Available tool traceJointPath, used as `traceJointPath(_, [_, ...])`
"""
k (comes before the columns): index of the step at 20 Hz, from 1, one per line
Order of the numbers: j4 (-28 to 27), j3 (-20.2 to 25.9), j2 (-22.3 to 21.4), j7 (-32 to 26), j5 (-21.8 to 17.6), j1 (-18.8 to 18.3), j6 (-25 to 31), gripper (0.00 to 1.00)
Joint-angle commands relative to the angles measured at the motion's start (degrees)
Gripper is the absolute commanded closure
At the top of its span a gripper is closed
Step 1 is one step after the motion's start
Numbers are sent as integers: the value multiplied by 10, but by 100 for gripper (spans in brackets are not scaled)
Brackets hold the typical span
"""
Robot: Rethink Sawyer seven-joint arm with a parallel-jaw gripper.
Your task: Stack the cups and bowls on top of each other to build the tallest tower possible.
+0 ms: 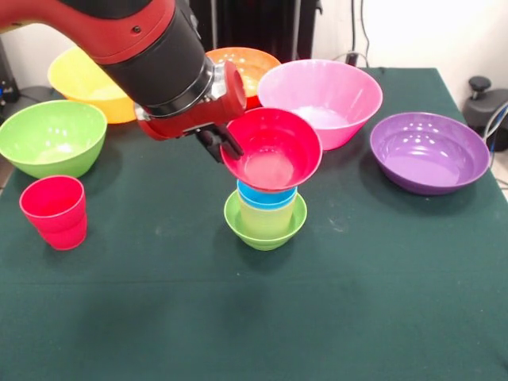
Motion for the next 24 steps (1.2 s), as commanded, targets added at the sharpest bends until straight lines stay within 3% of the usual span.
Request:
traceJointPath(1, [57, 35, 15, -187, -38, -7, -15, 100])
traceJointPath(24, [61, 77, 35, -192, -81, -32, -58, 100])
